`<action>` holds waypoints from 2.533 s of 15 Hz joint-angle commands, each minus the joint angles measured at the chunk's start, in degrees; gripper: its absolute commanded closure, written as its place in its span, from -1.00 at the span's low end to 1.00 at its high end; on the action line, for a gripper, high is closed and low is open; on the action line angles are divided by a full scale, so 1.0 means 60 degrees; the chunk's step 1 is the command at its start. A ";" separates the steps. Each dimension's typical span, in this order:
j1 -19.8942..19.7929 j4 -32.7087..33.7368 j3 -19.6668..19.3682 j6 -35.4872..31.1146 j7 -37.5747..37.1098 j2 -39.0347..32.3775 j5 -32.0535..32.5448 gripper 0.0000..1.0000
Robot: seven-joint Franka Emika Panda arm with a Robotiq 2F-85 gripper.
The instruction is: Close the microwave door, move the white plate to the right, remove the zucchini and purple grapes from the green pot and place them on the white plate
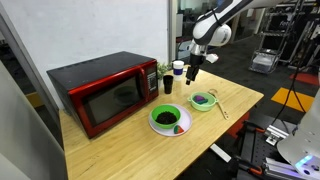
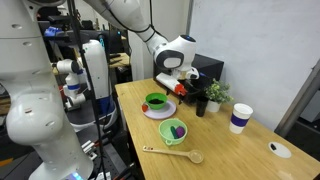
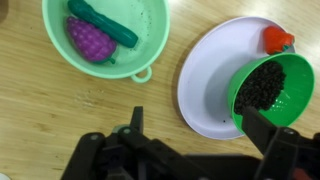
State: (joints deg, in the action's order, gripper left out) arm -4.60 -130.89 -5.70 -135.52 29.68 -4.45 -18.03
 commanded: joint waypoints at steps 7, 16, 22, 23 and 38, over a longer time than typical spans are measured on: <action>-0.0562 -0.0096 0.0083 0.0756 0.5280 0.0207 -0.0607 -1.00; -0.0520 -0.0799 -0.0101 0.0464 0.6247 0.0373 0.0990 -1.00; -0.0459 -0.0843 -0.0095 0.0076 0.5658 0.0179 0.1041 -1.00; -0.0457 -0.0871 -0.0097 0.0052 0.5640 0.0195 0.1040 -1.00; -0.0446 -0.1591 -0.0024 -0.0691 0.6940 0.0477 0.0979 -1.00</action>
State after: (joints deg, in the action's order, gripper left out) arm -6.94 -137.62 -6.23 -136.57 68.61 -3.23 -12.17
